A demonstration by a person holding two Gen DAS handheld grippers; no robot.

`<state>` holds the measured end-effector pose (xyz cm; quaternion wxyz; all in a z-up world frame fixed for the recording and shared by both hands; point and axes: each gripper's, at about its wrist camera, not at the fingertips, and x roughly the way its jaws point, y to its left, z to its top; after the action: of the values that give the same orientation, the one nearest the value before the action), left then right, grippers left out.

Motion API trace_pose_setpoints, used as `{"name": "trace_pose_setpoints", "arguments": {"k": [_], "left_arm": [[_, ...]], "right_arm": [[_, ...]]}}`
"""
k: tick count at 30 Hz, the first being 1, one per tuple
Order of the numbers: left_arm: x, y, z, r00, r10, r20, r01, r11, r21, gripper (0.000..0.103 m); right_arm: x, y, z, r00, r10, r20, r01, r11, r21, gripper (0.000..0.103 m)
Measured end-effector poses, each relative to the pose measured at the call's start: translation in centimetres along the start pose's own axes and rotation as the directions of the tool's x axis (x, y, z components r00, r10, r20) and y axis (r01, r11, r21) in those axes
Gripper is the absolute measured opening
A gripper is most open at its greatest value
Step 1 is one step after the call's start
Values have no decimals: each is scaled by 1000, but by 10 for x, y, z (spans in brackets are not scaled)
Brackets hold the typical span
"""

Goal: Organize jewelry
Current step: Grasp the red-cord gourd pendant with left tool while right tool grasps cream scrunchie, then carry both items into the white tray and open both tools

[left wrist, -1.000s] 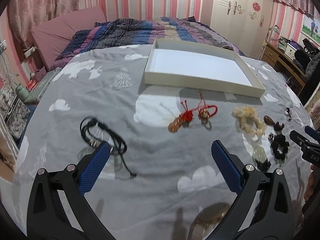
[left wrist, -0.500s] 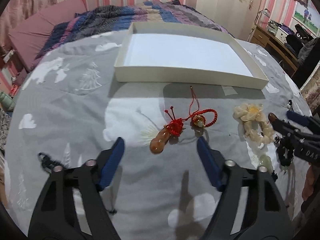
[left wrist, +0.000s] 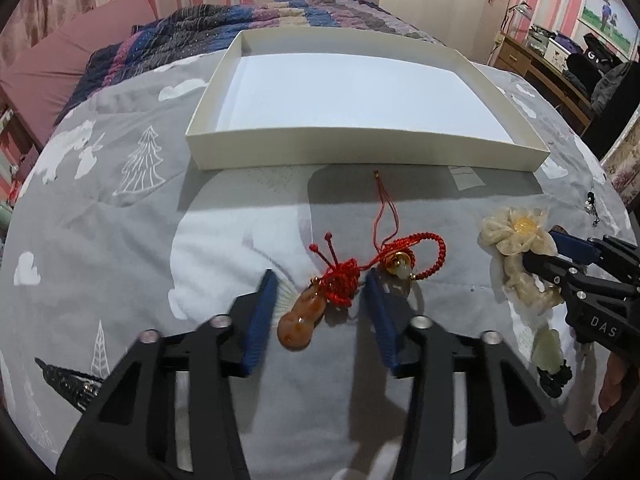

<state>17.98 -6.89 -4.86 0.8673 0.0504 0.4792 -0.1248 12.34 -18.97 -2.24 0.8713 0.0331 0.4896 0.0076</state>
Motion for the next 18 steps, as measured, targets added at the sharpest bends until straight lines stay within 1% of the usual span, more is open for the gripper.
{"name": "trace_pose_setpoints", "arguments": {"k": [2,3,5,7,8,15,18], "left_arm": [[-1,1,0,1000,-5,0,5,1000,-3,25],[-1,2,1,1000,-7,0,7,1000,-5,23],[-1,2,1,1000,-1,2,2,1000,-8,17],[-1,3,2,1000,-3,1,3,1000,-14,13],[-1,4,2,1000,-5,1,5,1000,-16,12],[-5,7,2,1000,-10,2,10,1000,-30,12],[-17,11,5,1000,-15,27,16,999,-45,12]], "right_arm": [[0,-2,1,1000,0,3,0,1000,-8,33],[0,-2,1,1000,0,5,0,1000,-8,31],[-1,-4,1,1000,9,8,-9,1000,-4,20],[0,-5,1,1000,11,11,-11,1000,-1,16],[-1,-6,2,1000,16,13,-16,1000,0,12],[-4,-11,7,998,52,26,-52,998,20,9],[-10,-14,12,997,63,49,-65,998,24,9]]}}
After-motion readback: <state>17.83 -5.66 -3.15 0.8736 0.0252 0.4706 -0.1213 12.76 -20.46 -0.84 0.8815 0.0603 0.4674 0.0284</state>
